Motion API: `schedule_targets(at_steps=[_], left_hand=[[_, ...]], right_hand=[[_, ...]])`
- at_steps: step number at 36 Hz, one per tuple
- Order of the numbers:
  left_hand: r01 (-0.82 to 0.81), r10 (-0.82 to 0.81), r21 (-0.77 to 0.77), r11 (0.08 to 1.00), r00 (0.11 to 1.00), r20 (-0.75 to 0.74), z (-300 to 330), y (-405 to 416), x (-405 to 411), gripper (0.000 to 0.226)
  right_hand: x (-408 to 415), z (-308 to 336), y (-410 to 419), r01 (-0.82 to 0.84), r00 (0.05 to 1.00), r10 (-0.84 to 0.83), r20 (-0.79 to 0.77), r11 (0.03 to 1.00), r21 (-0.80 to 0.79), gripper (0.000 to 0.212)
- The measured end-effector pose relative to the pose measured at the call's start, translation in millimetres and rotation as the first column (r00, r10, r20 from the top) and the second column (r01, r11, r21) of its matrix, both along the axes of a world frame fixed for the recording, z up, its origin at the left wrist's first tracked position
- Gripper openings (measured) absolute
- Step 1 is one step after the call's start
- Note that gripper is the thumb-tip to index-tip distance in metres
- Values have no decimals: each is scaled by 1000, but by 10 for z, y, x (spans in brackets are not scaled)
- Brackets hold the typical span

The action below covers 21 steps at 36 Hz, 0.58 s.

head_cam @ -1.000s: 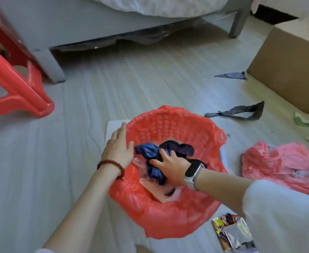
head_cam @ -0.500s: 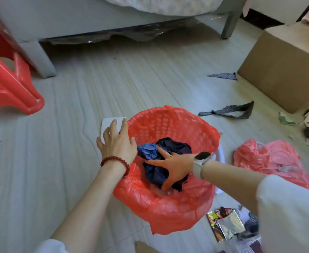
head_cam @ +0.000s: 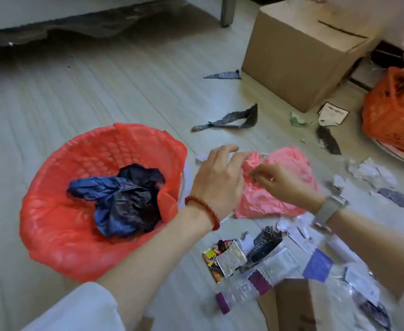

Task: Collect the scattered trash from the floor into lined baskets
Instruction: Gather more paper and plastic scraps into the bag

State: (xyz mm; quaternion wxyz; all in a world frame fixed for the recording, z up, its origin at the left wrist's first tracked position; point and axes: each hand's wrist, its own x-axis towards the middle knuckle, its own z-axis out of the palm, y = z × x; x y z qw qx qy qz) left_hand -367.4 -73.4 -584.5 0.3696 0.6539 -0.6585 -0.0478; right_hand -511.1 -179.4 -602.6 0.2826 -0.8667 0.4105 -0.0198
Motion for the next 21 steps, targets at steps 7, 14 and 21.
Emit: schedule_targets(at_steps=[7,14,21], left_hand=[[136,-212,751,646,977,6,-1169,254,-753,45],[-48,-187,912,407,973,134,-1860,491,-617,75],[-114,-168,841,528,957,235,-2041,411,-659,57]], right_hand=[[-974,-1102,195,-79,940,159,-303,962,260,41],[-1063,-1533,335,-89,918,217,-333,928,361,62],[-955,-1692,445,-236,835,291,-466,956,174,58]])
